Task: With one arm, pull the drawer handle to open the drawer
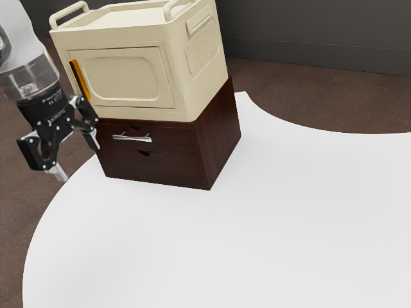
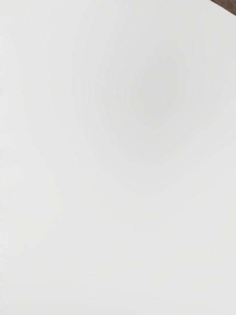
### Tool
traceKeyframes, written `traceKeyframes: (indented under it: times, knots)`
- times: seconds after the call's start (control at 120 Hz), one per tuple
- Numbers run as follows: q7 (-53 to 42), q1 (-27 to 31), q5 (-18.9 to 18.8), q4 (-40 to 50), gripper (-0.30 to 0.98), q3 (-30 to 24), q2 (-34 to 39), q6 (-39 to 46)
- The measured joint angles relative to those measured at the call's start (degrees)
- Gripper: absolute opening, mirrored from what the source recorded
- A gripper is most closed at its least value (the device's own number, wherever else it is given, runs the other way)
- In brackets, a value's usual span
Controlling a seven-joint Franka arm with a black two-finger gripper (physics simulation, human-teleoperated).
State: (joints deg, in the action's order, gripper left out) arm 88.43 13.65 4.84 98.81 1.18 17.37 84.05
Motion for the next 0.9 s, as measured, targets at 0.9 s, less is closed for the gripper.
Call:
traceKeyframes:
  times: [0.9]
  knots:
    - [1.25,5.95,-8.12,-1.62,0.69,-3.12,-12.71,17.42]
